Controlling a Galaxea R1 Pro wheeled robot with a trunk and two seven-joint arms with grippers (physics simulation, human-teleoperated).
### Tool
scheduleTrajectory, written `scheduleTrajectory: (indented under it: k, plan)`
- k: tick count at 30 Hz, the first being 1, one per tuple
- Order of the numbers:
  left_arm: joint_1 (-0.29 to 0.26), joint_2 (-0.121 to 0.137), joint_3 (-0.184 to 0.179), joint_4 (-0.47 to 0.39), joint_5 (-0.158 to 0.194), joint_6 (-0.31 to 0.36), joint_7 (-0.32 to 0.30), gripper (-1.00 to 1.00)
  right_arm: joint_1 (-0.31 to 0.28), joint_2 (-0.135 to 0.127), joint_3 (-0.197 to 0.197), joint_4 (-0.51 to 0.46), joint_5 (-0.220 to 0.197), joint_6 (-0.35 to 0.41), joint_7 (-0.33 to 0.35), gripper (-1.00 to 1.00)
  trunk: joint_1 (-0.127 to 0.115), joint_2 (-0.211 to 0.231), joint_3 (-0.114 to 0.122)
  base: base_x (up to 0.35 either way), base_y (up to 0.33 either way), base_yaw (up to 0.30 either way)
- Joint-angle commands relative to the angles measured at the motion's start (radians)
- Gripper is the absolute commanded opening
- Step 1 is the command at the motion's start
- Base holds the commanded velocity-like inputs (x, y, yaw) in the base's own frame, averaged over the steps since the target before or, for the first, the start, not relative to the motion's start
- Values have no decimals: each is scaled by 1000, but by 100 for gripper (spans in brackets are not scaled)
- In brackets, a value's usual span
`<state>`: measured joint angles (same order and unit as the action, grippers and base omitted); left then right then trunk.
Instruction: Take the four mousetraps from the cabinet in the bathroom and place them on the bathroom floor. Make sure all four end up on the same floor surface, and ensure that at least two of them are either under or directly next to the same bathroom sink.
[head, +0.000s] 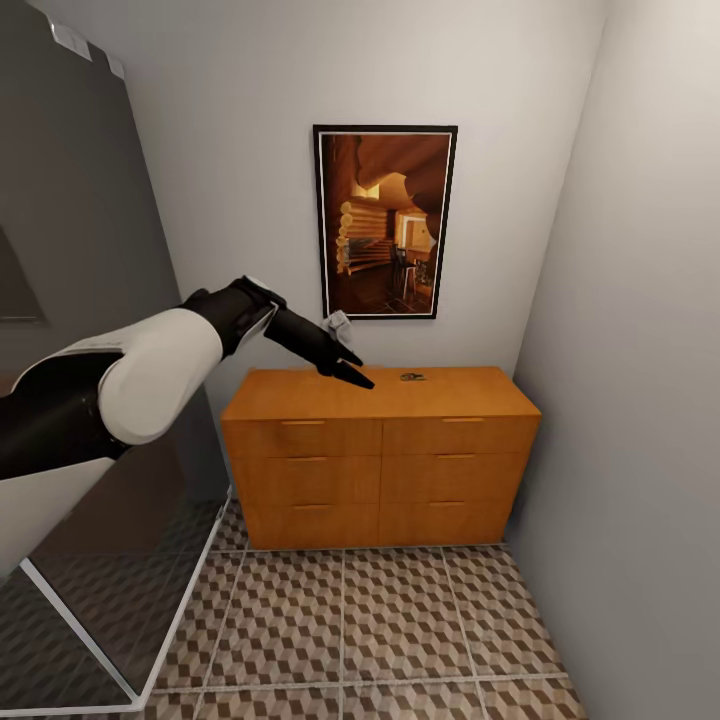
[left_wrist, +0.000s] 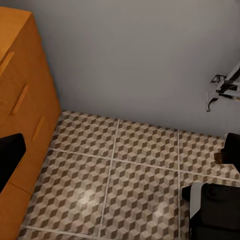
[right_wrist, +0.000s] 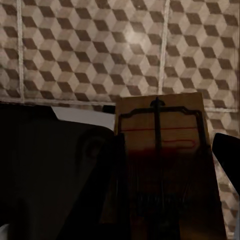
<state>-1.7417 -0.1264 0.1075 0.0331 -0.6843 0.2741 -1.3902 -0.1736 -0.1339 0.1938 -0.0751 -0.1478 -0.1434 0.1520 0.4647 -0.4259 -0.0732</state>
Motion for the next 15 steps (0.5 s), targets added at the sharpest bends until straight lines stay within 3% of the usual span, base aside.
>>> scheduleTrajectory:
  k: [1, 4, 10, 15]
  plan:
    - [-8, 0, 7, 4, -8, 10, 0, 100, -7, -1, 8, -5, -11, -9, 4, -100, 1, -2, -2, 0, 0, 0]
    - [-24, 0, 8, 6, -8, 8, 2, 100, -24, -1, 8, -22, -11, -26, 3, -100, 1, -2, -2, 0, 0, 0]
    - [0, -4, 8, 7, -6, 7, 20, 100, -37, -1, 9, -56, -12, -60, 3, -100, 1, -2, -2, 13, 0, 0]
    - [8, -16, 8, 7, -5, 7, 40, 100, -37, -1, 9, -60, -12, -77, 3, -100, 1, -2, -2, 186, -94, 0]
